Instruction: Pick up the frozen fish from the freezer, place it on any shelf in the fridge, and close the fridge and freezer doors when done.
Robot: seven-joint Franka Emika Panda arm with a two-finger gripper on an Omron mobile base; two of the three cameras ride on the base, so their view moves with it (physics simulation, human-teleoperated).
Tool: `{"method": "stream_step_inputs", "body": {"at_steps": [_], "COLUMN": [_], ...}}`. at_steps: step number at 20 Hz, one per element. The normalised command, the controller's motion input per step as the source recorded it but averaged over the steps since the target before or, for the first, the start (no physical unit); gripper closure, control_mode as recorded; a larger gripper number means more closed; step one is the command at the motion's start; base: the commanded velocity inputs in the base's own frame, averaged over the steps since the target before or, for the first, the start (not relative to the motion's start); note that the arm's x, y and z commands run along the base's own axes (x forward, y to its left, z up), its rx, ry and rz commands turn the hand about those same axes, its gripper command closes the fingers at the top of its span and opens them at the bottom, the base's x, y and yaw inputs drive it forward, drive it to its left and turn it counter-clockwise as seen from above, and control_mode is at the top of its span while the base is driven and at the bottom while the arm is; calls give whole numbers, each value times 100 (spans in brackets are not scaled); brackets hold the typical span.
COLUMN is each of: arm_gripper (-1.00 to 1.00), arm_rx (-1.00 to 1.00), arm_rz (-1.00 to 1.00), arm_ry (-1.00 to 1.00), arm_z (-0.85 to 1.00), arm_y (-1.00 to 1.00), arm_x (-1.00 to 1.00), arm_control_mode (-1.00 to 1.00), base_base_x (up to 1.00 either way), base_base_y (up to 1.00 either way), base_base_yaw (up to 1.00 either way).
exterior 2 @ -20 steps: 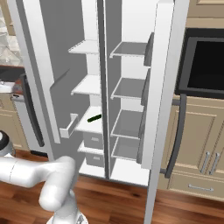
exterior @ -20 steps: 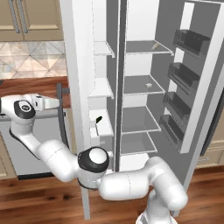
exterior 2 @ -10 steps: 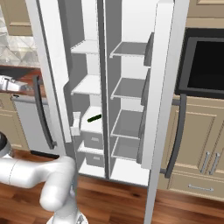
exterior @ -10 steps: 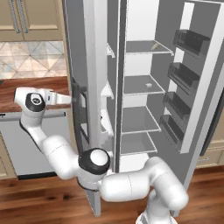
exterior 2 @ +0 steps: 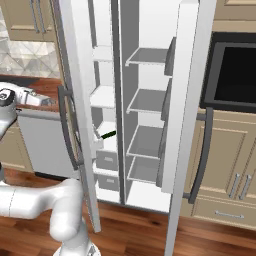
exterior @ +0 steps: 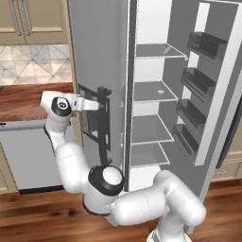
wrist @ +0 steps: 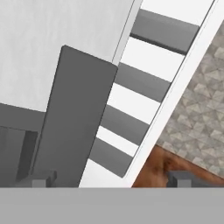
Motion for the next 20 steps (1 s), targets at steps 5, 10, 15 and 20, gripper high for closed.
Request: {"method": "stream_step_inputs", "body": {"at_steps": [5,10,15,20], "arm_gripper": [-100,-100,-100,-100], "arm_rx": [-4,-2,0,0], "arm_rz": [-4,-9,-6,-1], "arm_ry": [0,0,0,0], "arm_z": [-7,-1,0,0], "arm_y": [-100,-90,-50,-36], "arm_x": [0,29,74,85], "arm_control_mode": [-100,-100,-100,-100], "base_base_x": [0,0,0,0], "base_base_y": [0,0,0,0], "base_base_yaw": [0,0,0,0]}}
